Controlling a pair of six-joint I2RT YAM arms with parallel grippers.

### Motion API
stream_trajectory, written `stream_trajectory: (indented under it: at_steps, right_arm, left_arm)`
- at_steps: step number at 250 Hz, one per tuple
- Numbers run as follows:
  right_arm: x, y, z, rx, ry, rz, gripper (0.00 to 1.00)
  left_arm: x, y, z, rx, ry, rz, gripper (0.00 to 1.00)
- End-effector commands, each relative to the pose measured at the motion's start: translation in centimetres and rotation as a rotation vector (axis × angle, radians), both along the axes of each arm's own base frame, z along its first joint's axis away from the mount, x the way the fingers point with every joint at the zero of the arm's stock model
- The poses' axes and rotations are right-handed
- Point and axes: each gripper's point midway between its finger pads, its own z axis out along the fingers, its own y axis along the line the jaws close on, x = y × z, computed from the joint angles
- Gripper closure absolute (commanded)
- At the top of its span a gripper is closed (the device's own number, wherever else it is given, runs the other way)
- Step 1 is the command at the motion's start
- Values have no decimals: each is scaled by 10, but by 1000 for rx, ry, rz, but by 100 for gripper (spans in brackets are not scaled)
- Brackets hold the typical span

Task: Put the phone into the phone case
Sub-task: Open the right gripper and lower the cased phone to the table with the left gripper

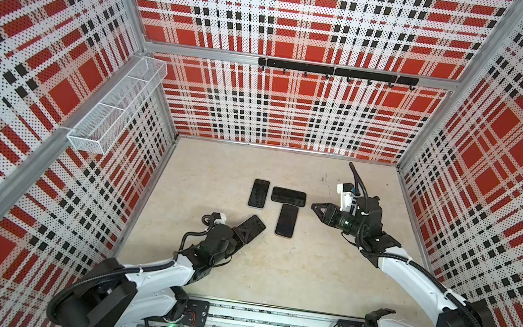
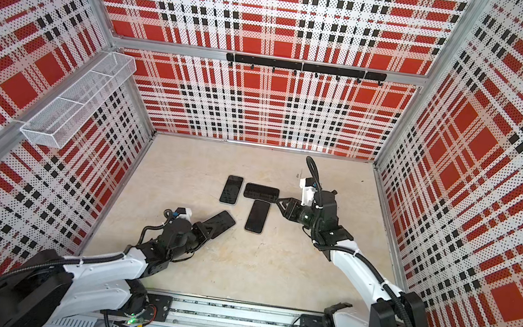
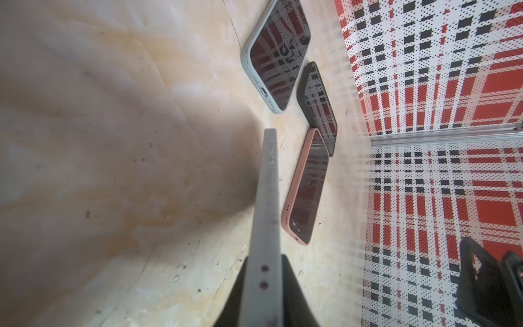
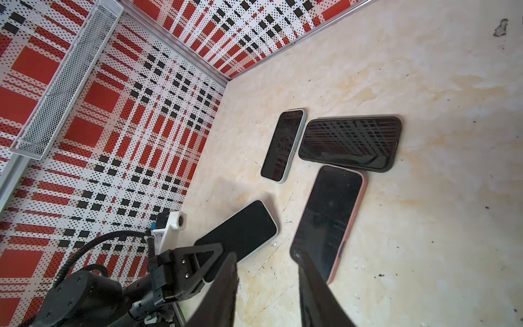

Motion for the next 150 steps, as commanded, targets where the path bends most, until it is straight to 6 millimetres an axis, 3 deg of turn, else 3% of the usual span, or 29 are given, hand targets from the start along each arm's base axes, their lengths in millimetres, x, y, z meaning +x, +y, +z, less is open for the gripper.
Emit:
stream_trajectory:
  at_steps: [1, 75, 106, 150]
  right_arm:
    - [0, -2, 6, -8, -36, -9, 63]
    - [4, -3, 7, -26, -42, -16, 63]
    - [7, -7, 6, -56, -47, -32, 62]
    - [17, -33, 5, -232, -73, -135, 58]
  left_arm:
    - [11, -15, 15, -76, -20, -55, 75]
    - [10, -14, 7, -84, 43, -126, 59]
    - [7, -2, 4, -8, 87, -123, 45]
    - [1, 22, -1, 119, 198, -119, 41]
